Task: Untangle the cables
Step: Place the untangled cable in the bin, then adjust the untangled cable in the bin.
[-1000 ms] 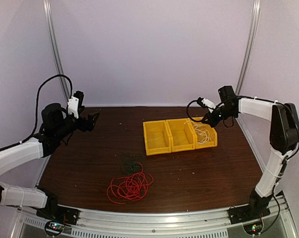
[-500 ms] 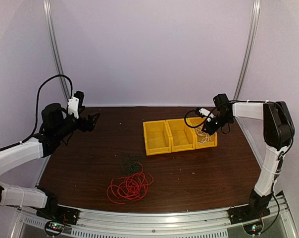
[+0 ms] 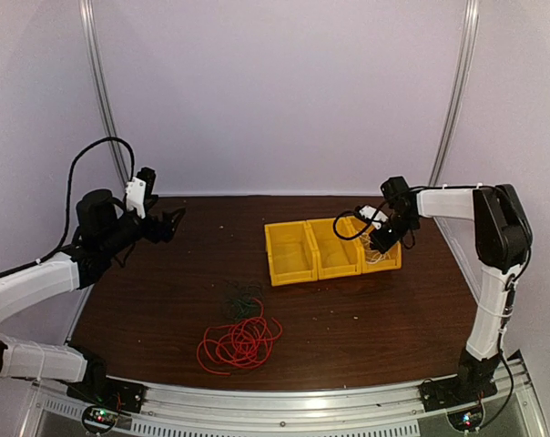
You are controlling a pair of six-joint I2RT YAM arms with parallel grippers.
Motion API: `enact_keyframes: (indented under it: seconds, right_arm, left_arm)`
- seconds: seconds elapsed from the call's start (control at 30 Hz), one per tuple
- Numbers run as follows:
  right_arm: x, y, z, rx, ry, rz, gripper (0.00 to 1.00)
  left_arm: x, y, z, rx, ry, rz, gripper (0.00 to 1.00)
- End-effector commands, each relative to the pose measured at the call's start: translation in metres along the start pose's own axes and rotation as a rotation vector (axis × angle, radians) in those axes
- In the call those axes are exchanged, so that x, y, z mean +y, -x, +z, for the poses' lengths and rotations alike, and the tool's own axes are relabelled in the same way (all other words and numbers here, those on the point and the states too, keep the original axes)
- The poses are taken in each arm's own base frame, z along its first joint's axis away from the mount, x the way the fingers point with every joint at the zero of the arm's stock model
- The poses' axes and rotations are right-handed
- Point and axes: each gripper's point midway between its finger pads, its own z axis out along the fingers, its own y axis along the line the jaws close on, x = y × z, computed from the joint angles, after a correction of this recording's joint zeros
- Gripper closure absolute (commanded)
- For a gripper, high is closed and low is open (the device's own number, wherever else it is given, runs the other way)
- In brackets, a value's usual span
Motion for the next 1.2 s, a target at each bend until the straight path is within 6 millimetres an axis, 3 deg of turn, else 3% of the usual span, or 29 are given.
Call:
enact_keyframes:
  seconds: [0.0, 0.1, 0.23, 0.47, 0.63, 0.83, 1.07, 1.17]
  right_arm:
    - [-0.007, 0.013, -0.019, 0.012, -0.092, -0.003, 0.99]
    - [-0.009, 0.014, -0.031, 0.016, -0.116, 0.008, 0.98]
    - [-0.013, 0.009, -0.047, 0.037, -0.157, 0.008, 0.82]
    - [-0.011, 0.010, -0.078, 0.013, -0.177, 0.003, 0.76]
    - [0.005, 0.011, -0.092, -0.023, -0.111, 0.015, 0.74]
    - [0.033, 0.001, -0.083, -0.023, 0.034, 0.035, 0.71]
    - [0.033, -0.005, -0.060, 0.031, 0.065, 0.054, 0.69]
    - [0.028, -0.003, -0.051, 0.045, 0.052, 0.057, 0.74]
  left_arm:
    - [-0.002, 0.018, -0.001, -0.054, -0.018, -0.001, 0.10]
    - [-0.003, 0.019, 0.000, -0.058, -0.028, 0.000, 0.10]
    - [-0.005, 0.020, 0.001, -0.057, -0.039, 0.003, 0.10]
    - [-0.005, 0.018, 0.002, -0.054, -0.040, 0.001, 0.10]
    - [-0.007, 0.014, 0.004, -0.043, -0.052, -0.006, 0.10]
    - [-0.009, 0.012, 0.006, -0.038, -0.063, -0.010, 0.10]
    - [-0.009, 0.009, 0.008, -0.029, -0.068, -0.014, 0.10]
    - [-0.008, 0.007, 0.009, -0.024, -0.064, -0.016, 0.10]
